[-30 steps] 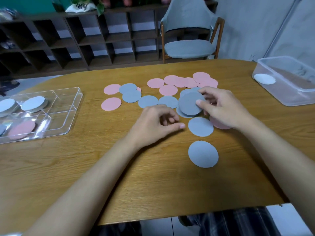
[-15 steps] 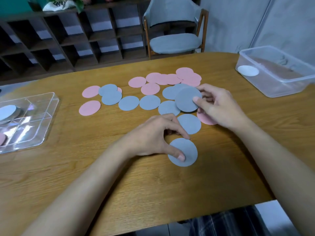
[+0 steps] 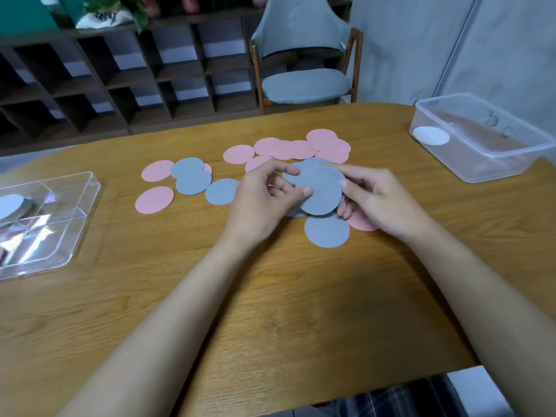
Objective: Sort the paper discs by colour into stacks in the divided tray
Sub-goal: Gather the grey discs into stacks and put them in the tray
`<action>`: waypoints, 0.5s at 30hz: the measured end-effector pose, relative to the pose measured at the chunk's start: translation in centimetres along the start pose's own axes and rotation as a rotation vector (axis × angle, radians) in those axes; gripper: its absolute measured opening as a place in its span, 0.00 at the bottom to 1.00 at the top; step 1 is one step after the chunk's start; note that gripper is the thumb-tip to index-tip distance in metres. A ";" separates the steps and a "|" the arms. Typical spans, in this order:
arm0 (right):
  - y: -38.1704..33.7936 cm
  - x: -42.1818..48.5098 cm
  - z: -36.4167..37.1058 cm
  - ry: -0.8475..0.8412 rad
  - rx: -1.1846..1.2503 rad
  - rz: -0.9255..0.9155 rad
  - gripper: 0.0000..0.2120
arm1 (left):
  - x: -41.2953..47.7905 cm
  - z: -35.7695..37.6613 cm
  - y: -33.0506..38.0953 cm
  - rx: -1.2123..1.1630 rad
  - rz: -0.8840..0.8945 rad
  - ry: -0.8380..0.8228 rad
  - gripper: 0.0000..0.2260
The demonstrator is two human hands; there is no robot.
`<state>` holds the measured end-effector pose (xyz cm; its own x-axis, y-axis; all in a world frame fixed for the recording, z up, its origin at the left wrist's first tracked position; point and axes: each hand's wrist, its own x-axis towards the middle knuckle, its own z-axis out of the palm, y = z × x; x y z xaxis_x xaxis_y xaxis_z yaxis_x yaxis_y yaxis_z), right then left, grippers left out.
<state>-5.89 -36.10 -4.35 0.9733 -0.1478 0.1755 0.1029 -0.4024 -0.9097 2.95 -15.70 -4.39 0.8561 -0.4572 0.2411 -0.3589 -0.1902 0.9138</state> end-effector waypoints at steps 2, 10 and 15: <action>-0.1 0.1 -0.2 0.011 0.044 0.016 0.18 | 0.4 0.9 -0.2 0.049 -0.002 0.044 0.12; -0.2 -0.4 -0.3 0.104 -0.264 -0.089 0.16 | -0.2 2.0 -0.4 0.182 0.050 0.129 0.13; 0.5 0.2 -1.3 0.272 -0.323 -0.077 0.18 | -1.9 1.1 -0.5 0.398 0.258 -0.230 0.23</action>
<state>-5.90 -37.53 -4.26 0.8714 -0.3218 0.3702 0.0615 -0.6772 -0.7333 1.10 -15.67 -5.70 0.6338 -0.7029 0.3229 -0.6986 -0.3410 0.6290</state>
